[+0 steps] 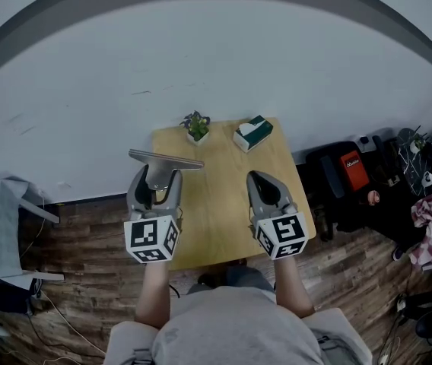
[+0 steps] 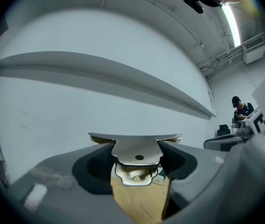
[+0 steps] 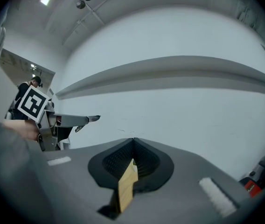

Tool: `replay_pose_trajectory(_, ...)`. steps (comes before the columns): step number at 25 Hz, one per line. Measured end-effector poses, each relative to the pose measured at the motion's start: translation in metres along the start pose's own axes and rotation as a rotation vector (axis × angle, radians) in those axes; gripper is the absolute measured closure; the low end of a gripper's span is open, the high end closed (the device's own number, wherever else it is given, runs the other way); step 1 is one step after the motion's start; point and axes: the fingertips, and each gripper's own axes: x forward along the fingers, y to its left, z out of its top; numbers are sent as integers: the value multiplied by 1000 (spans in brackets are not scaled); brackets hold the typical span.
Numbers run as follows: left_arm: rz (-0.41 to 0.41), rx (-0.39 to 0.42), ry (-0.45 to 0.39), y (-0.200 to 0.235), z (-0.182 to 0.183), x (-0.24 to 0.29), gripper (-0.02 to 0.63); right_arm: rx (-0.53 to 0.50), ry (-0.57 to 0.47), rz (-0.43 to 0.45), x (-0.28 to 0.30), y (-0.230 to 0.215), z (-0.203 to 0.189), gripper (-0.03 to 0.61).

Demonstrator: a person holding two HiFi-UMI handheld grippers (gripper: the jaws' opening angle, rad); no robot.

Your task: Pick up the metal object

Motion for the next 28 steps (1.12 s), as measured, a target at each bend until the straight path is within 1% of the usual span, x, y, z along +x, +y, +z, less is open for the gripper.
replay_pose_trajectory(4, -4, -3, -29, 3, 10, -10, 308, -5, -24, -29, -11, 3, 9, 577)
replay_pose_trajectory(14, -9, 25, -78, 0, 22, -32, 308, -12, -78, -93, -42, 2, 26, 578)
replay_pose_trajectory(28, -5, 49, -141, 0, 37, -57, 308, -41, -120, -157, -64, 10, 34, 578)
